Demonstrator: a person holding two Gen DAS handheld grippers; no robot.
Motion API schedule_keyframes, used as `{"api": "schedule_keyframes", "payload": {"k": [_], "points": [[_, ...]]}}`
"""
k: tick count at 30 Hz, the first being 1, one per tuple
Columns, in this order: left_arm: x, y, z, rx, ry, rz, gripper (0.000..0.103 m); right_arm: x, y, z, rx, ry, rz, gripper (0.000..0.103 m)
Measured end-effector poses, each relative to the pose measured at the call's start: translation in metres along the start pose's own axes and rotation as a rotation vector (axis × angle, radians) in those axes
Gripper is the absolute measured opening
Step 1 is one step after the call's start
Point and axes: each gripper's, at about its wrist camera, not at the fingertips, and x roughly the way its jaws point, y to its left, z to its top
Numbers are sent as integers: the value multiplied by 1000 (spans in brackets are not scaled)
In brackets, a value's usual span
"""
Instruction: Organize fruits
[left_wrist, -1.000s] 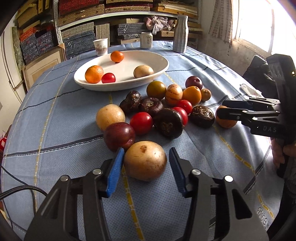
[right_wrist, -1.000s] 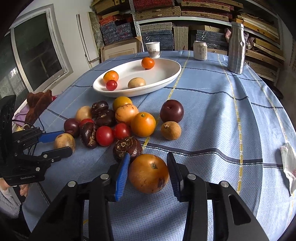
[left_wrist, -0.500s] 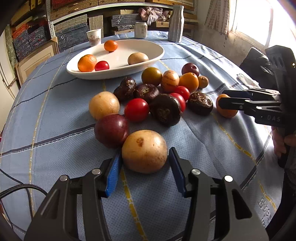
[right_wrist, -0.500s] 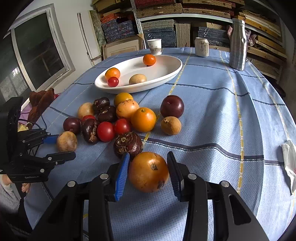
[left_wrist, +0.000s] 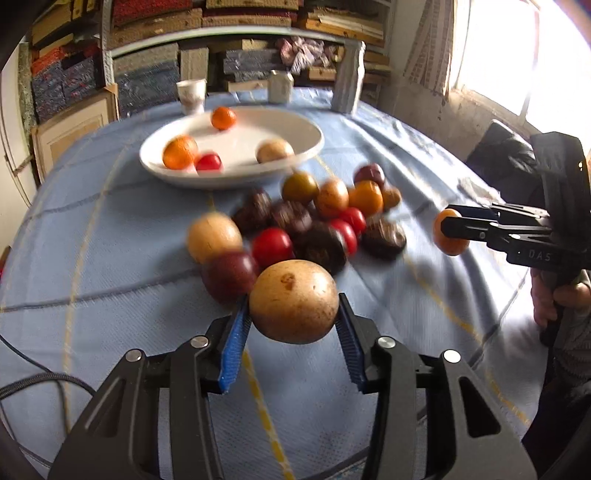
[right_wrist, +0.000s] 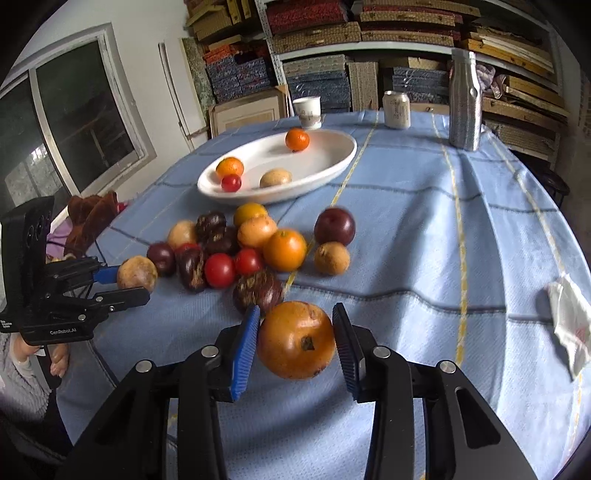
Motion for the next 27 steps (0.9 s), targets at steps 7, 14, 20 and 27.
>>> {"api": "schedule_keyframes", "payload": {"k": [7,14,20,27], "points": [[0,30,89,-50,-107,55,45,-4,7,88,-37,-132,-30,41],[65,72,146,-176,-75,86,45,83,5,159,46,-102,-38,41],[121,77,160,-186,-10,72,45,148,-2,163,83,-11,-55,41],[138,88,163,-225,4,26,49,164,2,158,25,30,-88,44]]}}
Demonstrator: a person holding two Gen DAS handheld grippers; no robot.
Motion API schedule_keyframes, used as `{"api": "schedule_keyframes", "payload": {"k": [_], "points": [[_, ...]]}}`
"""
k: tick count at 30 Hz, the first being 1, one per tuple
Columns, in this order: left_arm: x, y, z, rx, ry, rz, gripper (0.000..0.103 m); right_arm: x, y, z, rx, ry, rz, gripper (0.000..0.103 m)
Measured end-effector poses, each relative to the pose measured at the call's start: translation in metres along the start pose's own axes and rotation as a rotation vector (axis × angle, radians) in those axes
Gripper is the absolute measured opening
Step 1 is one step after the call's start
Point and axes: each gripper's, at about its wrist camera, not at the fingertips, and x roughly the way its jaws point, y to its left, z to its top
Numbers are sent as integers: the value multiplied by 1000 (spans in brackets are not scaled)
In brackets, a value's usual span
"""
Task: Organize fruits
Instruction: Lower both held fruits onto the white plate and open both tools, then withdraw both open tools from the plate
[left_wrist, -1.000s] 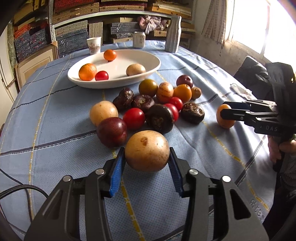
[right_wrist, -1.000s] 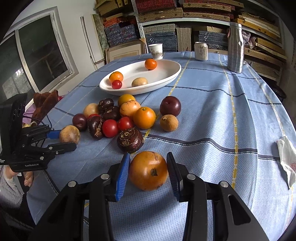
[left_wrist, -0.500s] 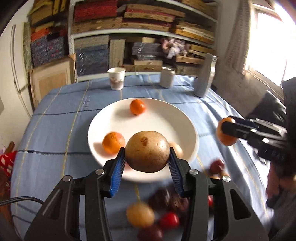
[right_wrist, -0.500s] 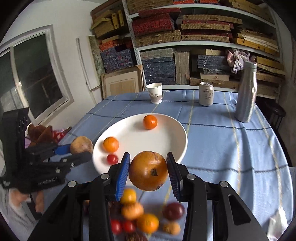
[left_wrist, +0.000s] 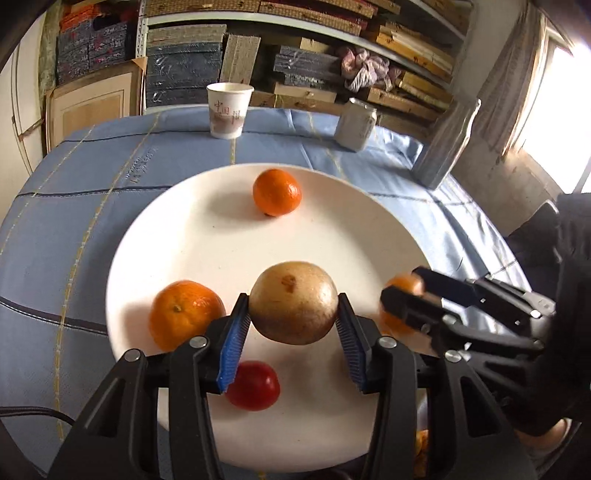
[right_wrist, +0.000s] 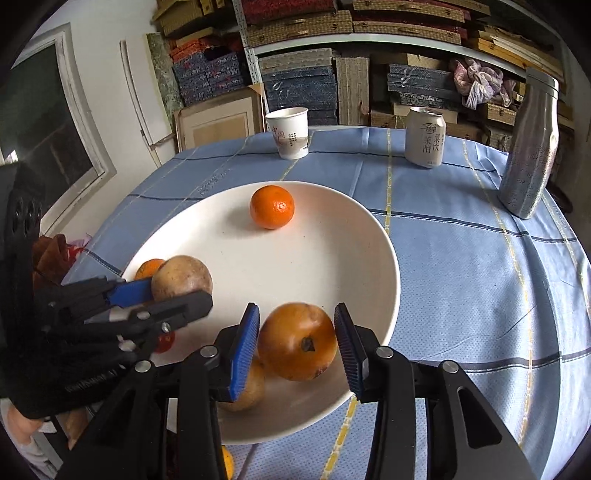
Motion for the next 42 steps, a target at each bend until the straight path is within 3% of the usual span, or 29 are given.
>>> {"api": "schedule_keyframes", "payload": {"k": [8,12,16,22,26,29,32,36,42], "points": [[-24,2,-1,3,-60,30,66,-33,-1,1,24,-68,36,45],[-65,6,-9,-7,-155,68,83,-75,-1,-4,48,-160,66,61],[-100,9,-34,-12,-205,82,93,-112,-1,-18,52,-228,84,65],[-138,11,-99,-11,-237,122,95,-149,-13,-80,56,-307,51,74],[-145,10,-141,12,-191,140,95,-154,-27,-124,74,-270,26,78],[-138,4,-158,46,-143,143,95,-157,-32,-139,96,-246,28,80],[-130,-3,-162,84,-116,152,95,-160,-34,-139,114,-269,19,86],[-122,-12,-166,128,-85,172,95,-153,-34,-139,115,-239,11,86],[-114,-5,-164,99,-42,156,97,-151,-33,-140,115,-226,8,90]]}}
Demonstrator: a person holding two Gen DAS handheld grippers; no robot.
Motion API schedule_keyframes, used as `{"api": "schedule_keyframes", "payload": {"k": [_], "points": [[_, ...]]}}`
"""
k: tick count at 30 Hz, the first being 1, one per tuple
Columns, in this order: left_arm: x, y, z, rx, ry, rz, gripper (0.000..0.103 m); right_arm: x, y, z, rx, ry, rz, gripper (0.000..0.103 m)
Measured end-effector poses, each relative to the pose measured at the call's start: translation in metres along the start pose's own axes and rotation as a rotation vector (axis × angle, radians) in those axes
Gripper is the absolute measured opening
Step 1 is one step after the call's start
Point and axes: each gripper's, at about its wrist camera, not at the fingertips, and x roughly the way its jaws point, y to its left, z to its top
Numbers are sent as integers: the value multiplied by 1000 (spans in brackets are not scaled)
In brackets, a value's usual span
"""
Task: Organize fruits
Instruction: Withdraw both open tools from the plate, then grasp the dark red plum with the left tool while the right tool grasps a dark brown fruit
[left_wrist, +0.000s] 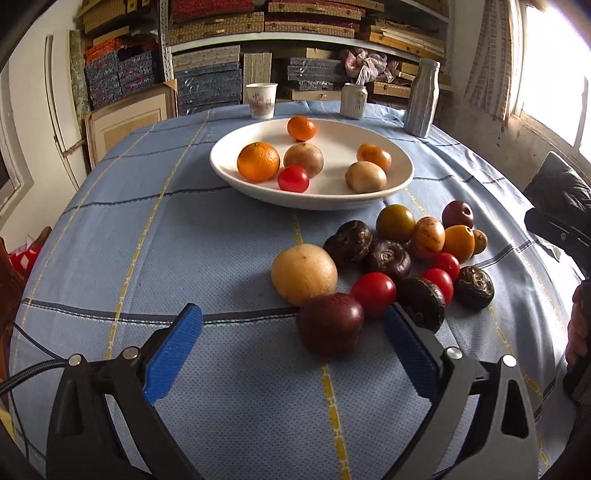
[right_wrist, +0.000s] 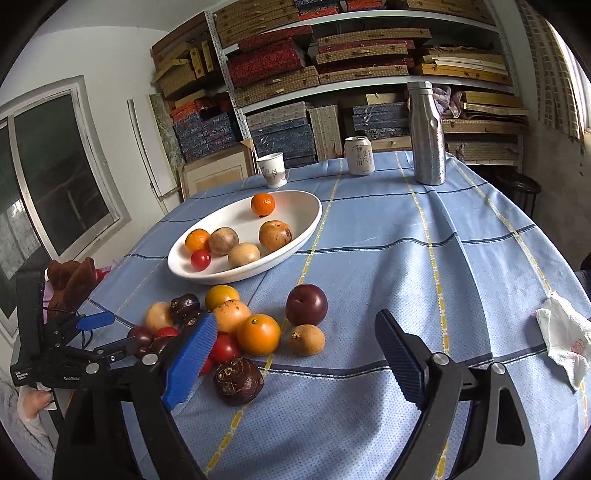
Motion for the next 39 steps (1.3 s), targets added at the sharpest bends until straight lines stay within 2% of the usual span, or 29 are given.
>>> {"api": "schedule_keyframes", "payload": {"k": [8,14,16,20,23,24,26,27,28,30,39], "points": [[7,9,-1,-48,32,-29,97,5,0,-2,5,39,-4,90],[8,0,-1,-1,32,-29,95,10,10,-6,-40,87,31,90],[10,-7,0,31,38,-36,76,12,15,-7,-57,106,39,90],[13,-10,-1,48,57,-55,63,21,26,-13,-103,170,70,90],[13,-10,0,41,52,-73,54,27,36,-18,-142,215,95,78],[13,-11,0,42,52,-83,48,29,40,-20,-157,230,99,72],[13,-11,1,44,52,-100,41,35,47,-23,-187,267,100,59],[13,-12,1,46,51,-107,39,39,50,-25,-197,289,99,49],[13,-12,1,46,51,-107,39,43,52,-27,-205,311,97,43],[14,-13,1,43,52,-112,39,47,55,-30,-212,334,87,42],[9,-10,1,31,27,-123,39,37,53,-28,-193,292,116,42]]}}
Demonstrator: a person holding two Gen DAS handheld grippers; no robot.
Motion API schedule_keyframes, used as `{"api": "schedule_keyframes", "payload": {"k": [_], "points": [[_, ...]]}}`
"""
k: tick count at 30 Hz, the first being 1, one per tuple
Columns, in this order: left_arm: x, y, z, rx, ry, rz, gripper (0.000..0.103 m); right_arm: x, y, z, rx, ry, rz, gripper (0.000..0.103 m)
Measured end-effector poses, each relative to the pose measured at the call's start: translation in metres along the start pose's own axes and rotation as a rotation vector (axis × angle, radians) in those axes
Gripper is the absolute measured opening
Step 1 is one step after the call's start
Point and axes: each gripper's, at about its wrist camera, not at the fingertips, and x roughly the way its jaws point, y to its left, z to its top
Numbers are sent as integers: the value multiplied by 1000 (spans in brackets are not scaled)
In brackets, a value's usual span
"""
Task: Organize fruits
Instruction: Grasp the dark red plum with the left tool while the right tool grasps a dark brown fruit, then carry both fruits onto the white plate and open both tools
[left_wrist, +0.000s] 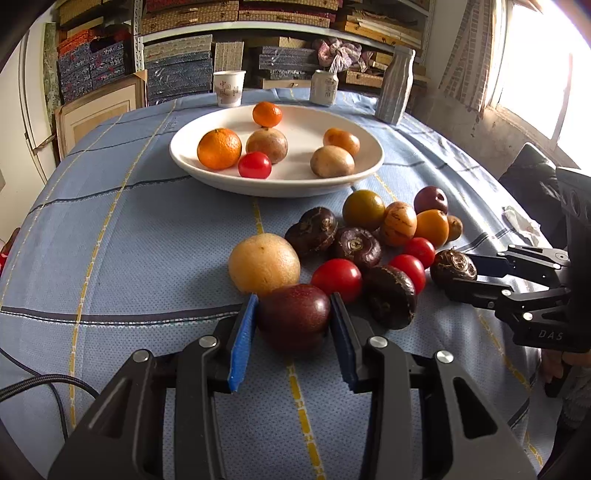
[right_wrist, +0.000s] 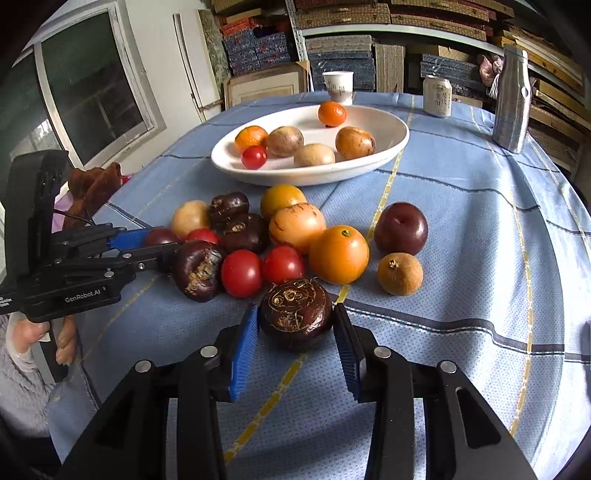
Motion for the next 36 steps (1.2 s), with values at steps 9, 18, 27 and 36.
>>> {"api": "schedule_keyframes", "payload": {"k": [9,18,27,36], "points": [[-14,7,1,-40,-66,-11,39,-14,-6,2,35,-69,37,42],[-30,19,32,-45,-118,-2,39,-34,-23,31,93,-146,62,41],[0,36,114,-88,-152,61,39,-12,-15,120,28,-177,-8,41],[47,42,120,-84,-89,66,39,46,-22,136,51,-140,-31,41]]}}
